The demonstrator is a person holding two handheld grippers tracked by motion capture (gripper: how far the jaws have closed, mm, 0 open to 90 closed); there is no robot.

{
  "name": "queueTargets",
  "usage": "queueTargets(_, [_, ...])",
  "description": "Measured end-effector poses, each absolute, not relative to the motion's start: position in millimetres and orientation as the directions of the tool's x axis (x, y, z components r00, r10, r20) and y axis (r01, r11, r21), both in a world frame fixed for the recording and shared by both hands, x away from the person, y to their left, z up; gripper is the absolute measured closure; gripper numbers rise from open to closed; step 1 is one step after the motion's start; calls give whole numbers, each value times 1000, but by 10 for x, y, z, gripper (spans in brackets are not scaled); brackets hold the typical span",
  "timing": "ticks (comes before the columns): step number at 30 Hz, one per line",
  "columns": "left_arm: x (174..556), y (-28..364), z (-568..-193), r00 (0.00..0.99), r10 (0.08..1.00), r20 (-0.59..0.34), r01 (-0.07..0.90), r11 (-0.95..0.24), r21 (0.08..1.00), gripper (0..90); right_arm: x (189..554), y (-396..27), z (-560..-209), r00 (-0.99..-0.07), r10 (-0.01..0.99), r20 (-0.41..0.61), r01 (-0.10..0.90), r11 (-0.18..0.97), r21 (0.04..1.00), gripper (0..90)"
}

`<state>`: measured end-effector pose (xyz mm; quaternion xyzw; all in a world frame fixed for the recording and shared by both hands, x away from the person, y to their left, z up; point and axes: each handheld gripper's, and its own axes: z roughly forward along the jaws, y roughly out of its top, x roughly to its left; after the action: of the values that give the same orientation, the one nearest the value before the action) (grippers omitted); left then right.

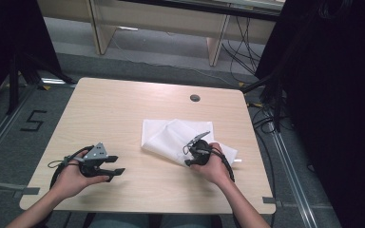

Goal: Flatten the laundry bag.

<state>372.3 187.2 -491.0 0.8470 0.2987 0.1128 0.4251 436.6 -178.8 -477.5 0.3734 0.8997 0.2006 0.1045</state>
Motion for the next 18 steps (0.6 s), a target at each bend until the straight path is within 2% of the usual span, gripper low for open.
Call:
queueTargets(3, [3733,1861,-4920,802,595,-49,392,-463,795,431,4367,-1746,-4772,-725,686,-62,602,675,426,761])
queueTargets(6, [3733,1863,-4918,804,593,-43,399,-484,779,431,4378,-1725,-4757,-745,662,-86,570,698,433,862])
queueTargets(9, [3717,1838,-4927,800,597,-65,408,-462,787,432,4357,-1698,-4757,-767,634,-101,535,718,444,880])
queueTargets(11, [3719,1844,-4914,810,586,-38,384,-480,789,434,4332,-1665,-4762,-783,615,-98,513,726,458,882])
queueTargets(18, [3684,1804,-4870,804,592,-54,378,-439,815,445,4215,-1499,-4770,-837,540,-88,439,759,481,883])
